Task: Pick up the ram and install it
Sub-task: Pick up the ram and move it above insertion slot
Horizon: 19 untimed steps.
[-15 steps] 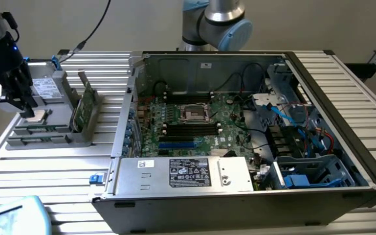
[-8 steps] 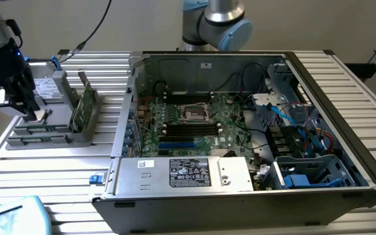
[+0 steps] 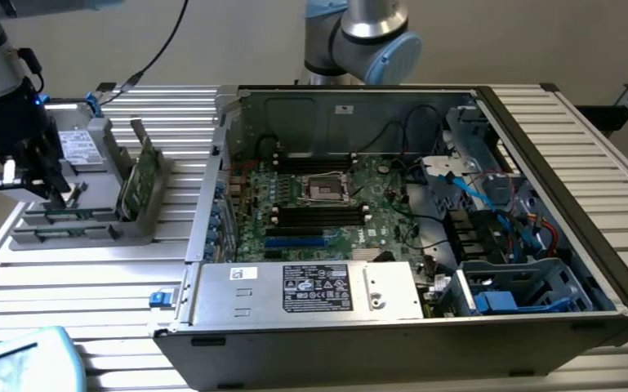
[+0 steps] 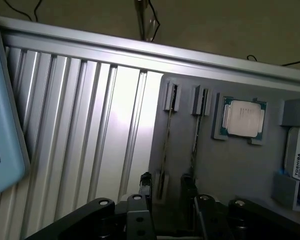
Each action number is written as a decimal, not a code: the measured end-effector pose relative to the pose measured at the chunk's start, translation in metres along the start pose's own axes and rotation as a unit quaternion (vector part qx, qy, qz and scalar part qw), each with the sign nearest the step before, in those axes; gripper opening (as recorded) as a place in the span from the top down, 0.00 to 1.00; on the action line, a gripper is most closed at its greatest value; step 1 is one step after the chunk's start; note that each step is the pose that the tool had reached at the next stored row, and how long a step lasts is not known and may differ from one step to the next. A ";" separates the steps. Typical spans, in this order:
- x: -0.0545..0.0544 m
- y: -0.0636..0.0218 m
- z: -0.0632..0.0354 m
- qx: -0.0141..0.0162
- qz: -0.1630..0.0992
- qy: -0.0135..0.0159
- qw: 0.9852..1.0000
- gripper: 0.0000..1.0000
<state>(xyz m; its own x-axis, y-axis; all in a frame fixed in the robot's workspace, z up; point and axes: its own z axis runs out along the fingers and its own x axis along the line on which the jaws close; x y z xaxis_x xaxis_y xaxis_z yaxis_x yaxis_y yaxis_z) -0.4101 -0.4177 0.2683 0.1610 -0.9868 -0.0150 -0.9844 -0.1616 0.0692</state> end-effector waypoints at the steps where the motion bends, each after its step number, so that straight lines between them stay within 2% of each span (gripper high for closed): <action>1: 0.001 0.0000 0.0017 0.000 0.000 0.000 1.000 0.63; 8: 0.006 0.0003 0.0117 -0.002 -0.002 0.000 1.000 0.63; 19: 0.006 0.0030 0.0320 -0.002 0.003 -0.001 1.000 0.63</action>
<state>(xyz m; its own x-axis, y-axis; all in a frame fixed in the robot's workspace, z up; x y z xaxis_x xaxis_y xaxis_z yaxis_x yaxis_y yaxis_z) -0.4144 -0.4238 0.2366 0.1550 -0.9878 -0.0157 -0.9851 -0.1558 0.0731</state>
